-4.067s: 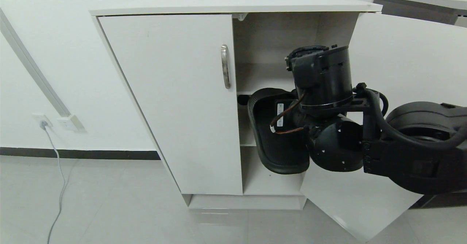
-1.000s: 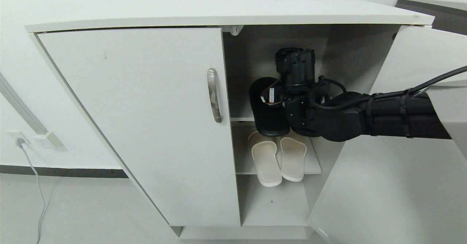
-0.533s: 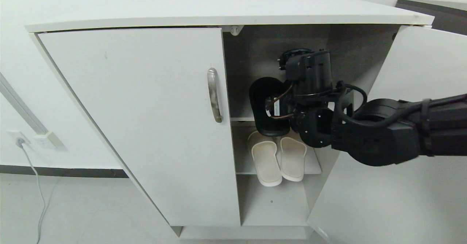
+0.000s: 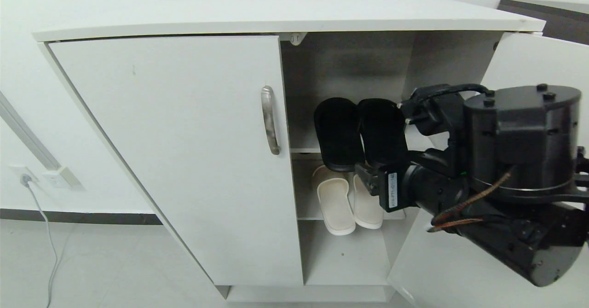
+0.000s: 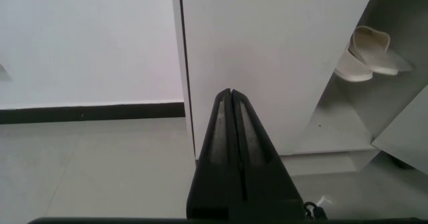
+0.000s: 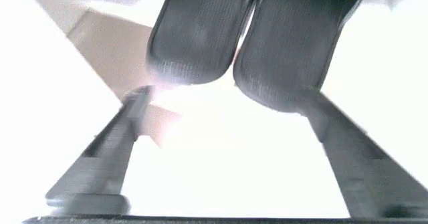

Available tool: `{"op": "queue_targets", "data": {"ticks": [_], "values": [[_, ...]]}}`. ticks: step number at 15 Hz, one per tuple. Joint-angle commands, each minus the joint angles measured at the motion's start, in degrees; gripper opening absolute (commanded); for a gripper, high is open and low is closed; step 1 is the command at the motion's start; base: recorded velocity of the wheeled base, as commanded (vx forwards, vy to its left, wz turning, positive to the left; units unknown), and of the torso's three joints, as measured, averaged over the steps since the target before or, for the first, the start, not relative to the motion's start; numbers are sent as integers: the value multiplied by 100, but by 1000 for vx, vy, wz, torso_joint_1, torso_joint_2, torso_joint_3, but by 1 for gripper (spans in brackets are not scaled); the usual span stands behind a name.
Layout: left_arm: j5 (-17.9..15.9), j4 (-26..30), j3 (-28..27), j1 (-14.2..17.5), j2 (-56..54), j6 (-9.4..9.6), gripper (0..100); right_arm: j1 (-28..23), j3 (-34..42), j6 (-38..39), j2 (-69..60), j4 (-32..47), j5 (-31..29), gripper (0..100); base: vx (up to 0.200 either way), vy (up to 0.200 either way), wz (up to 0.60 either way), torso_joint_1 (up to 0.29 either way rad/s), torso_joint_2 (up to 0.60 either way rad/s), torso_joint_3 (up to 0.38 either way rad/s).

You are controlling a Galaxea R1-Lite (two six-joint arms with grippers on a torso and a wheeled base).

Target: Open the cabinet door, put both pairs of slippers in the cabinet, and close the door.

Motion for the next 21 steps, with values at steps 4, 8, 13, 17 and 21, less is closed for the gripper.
{"op": "queue_targets", "data": {"ticks": [4,8,13,17,21], "values": [[-8,-1,0,1,-1,9,0,44,594,48,-232,-342,375,0,0,0,0,0,0,0],[-8,-1,0,1,-1,0,0,35,1060,65,137,-1107,603,0,0,0,0,0,0,0],[-8,-1,0,1,-1,0,0,-18,1499,-269,357,-1994,762,0,0,0,0,0,0,0],[-8,-1,0,1,-1,0,0,-53,1552,-295,400,-2012,788,0,-150,0,0,7,3,2],[-8,-1,0,1,-1,0,0,-53,1570,-304,453,-2012,797,0,-200,0,0,1,0,5]]}}
